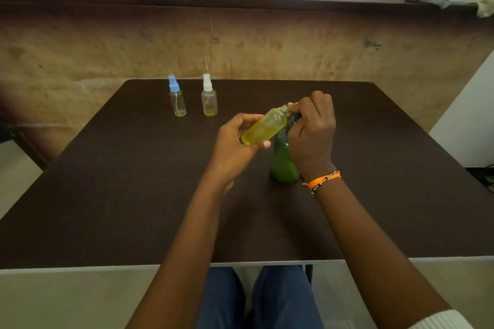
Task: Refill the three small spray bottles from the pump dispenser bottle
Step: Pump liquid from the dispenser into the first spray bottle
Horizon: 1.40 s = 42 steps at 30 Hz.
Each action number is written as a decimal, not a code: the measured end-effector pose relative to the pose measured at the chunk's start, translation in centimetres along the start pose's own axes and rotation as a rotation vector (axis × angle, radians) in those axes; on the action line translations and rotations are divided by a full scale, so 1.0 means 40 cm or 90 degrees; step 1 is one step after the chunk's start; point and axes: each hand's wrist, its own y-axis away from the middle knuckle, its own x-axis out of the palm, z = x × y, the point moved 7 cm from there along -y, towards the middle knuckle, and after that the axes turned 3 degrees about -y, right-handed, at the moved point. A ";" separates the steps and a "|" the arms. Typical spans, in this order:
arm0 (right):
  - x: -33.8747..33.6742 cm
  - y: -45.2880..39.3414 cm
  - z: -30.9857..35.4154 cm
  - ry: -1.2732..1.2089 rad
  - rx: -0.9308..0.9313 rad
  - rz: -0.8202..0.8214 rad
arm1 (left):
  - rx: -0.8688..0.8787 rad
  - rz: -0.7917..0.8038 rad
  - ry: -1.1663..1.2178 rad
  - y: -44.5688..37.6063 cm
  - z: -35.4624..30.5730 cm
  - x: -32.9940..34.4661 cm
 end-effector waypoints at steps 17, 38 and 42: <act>0.001 -0.010 0.008 0.034 -0.011 0.006 | -0.006 0.001 0.004 -0.004 -0.002 0.000; -0.007 0.005 -0.004 0.037 -0.025 -0.002 | -0.016 -0.006 0.034 -0.006 0.011 0.012; -0.006 0.002 0.001 0.034 -0.021 -0.008 | -0.021 -0.014 0.041 -0.005 0.017 0.014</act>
